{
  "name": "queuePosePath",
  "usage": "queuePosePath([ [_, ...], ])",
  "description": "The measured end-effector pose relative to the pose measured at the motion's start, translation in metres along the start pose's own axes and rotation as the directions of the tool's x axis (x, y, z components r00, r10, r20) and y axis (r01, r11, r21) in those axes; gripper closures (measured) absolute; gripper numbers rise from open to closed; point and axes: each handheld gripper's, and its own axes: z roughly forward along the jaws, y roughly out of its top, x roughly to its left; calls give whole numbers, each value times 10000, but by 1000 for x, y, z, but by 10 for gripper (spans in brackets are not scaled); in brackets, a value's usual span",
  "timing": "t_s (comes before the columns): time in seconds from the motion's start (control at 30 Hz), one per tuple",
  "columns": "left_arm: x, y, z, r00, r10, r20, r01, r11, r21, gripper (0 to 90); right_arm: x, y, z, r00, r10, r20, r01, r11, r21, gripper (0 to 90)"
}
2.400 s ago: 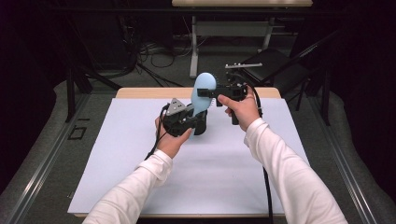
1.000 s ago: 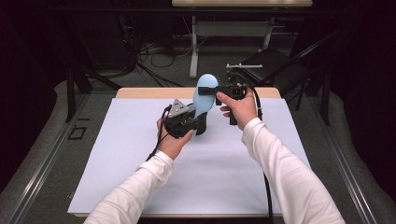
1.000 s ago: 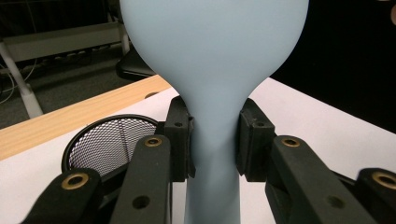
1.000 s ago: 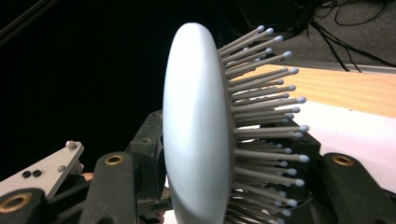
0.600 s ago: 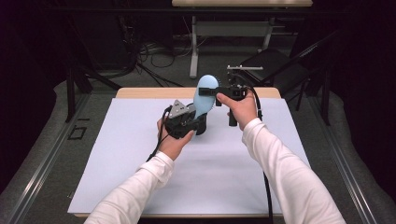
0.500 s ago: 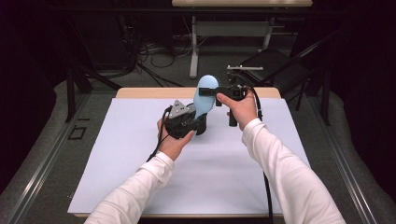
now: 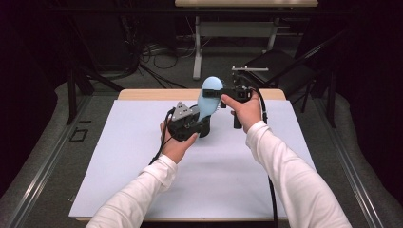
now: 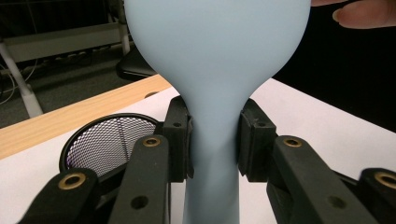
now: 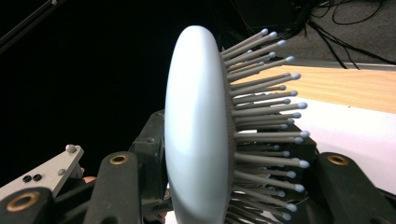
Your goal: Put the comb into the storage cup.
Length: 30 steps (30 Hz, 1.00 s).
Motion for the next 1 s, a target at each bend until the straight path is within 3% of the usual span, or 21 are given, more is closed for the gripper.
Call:
queuePosePath([
  [0.63, 0, -3, 0, 9997, -219, 51, 219, 9998, -5, 647, 2, 0, 0, 9999, 128, -18, -128, 9999, 63, 474],
  [1.0, -3, -3, -3, 9985, -451, 302, 451, 9990, -4, 533, 2, 0, -2, 9999, 106, 23, -106, 9999, -29, 475],
])
